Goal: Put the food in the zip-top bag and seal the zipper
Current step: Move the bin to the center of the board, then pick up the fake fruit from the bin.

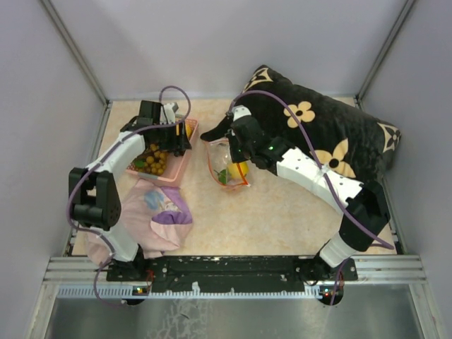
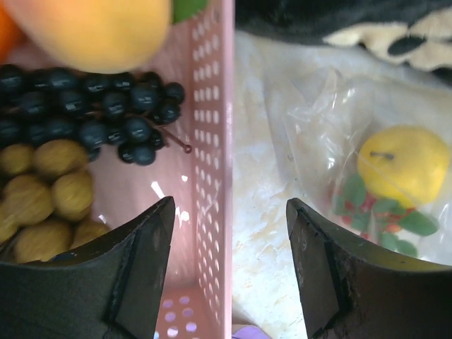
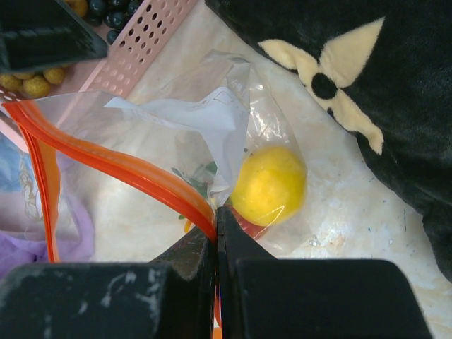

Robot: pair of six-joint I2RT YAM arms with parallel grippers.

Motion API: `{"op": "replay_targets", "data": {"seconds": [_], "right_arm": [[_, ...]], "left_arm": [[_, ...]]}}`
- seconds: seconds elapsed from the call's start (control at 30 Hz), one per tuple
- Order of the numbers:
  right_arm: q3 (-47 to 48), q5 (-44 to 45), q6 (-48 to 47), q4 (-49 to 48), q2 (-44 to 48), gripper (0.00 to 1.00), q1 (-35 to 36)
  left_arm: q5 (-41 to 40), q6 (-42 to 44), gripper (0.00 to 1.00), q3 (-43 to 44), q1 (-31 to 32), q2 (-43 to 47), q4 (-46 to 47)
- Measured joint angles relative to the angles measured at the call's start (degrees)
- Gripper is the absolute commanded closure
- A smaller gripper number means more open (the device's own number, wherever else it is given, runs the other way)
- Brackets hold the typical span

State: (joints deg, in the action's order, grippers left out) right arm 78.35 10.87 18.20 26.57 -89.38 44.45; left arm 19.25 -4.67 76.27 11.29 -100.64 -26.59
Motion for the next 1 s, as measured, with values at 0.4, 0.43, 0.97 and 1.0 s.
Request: {"op": "replay_targets", "data": {"seconds": [0.4,0.43,0.97,1.0], "right_arm": [[-0.4,0.0,-0.2,-0.4,0.0,1.00,-0.1],[-0.4,0.0,-0.2,-0.4,0.0,1.00,-0.1],[-0.4,-0.5,-0.6,-0.3,0.0,1.00,-1.2],[-0.4,-0.5,-0.6,-0.3,0.0,1.00,-1.3]], "left_arm": [[-19.8,-25.0,0.29,1.0,0.6,3.9,-2.7],[-20.7,-26.4,0.29,1.0,0.9,3.1,-2.5],[-28.2,-36.3,0.26,5.3,2.0,-11.5,-0.3],[-28.7,-36.4,0.26,5.7,2.0,-12.1,-0.3]]}}
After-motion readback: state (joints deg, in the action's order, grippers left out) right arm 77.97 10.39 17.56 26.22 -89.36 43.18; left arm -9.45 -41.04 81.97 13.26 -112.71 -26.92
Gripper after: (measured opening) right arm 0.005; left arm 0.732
